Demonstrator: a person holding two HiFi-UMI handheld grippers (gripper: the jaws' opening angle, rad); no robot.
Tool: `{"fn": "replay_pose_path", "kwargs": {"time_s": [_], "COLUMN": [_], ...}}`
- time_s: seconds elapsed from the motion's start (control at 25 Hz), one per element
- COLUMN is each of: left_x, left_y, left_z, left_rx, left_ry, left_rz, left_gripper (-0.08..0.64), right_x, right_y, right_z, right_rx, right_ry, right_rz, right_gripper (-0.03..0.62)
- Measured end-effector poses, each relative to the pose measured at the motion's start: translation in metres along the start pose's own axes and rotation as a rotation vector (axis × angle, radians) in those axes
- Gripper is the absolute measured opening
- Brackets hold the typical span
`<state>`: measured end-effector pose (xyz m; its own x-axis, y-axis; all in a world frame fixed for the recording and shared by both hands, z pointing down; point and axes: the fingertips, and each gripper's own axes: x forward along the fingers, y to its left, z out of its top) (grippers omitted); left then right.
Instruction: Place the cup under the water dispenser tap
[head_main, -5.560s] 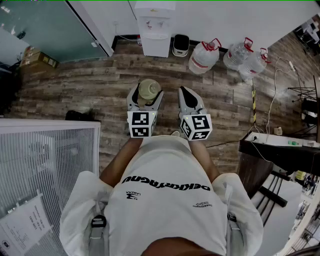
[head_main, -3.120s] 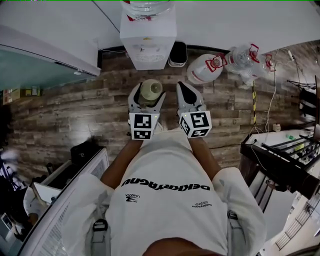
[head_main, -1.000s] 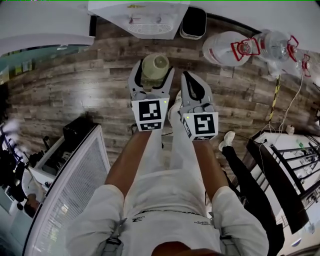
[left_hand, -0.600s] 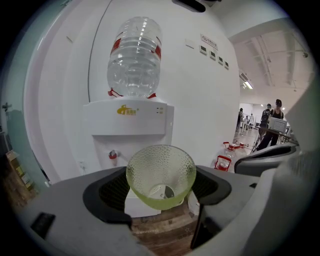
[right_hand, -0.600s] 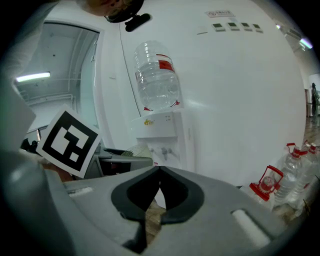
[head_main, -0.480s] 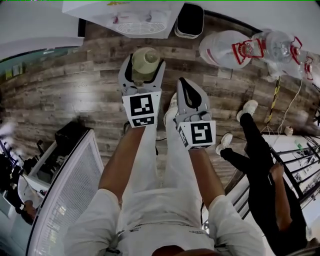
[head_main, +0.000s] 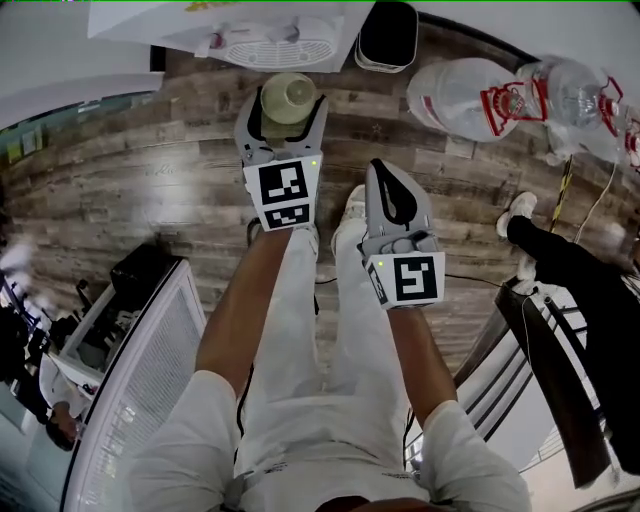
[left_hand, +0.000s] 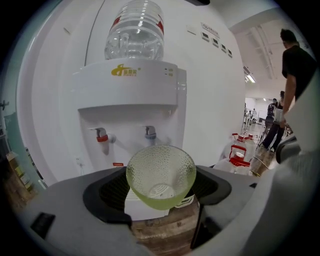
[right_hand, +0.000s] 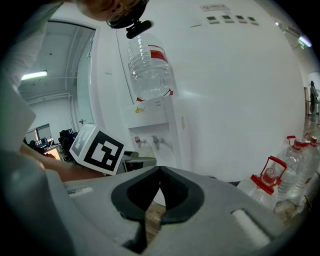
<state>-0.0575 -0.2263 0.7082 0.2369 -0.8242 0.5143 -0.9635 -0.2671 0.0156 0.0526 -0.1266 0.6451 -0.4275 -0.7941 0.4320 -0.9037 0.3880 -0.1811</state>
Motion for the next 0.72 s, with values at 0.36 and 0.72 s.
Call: {"fn": "replay_pose_path", "kwargs": {"time_s": [0.36, 0.72], "left_x": [0.051, 0.092], "left_y": [0.005, 0.014], "left_z": [-0.015, -0.030], "left_rx": [0.021, 0.034], "left_ry": [0.002, 0.005], "left_rz": [0.005, 0.002], "left_gripper": [0.371, 0.371], "right_x": [0.014, 0.014], "right_y": [-0.014, -0.019], "right_z": [-0.006, -0.013], "right_rx": [0.012, 0.007], "right_ry": [0.002, 0.013], "right_rz": [0.000, -0.006], "right_gripper": [-0.002, -0.002]}}
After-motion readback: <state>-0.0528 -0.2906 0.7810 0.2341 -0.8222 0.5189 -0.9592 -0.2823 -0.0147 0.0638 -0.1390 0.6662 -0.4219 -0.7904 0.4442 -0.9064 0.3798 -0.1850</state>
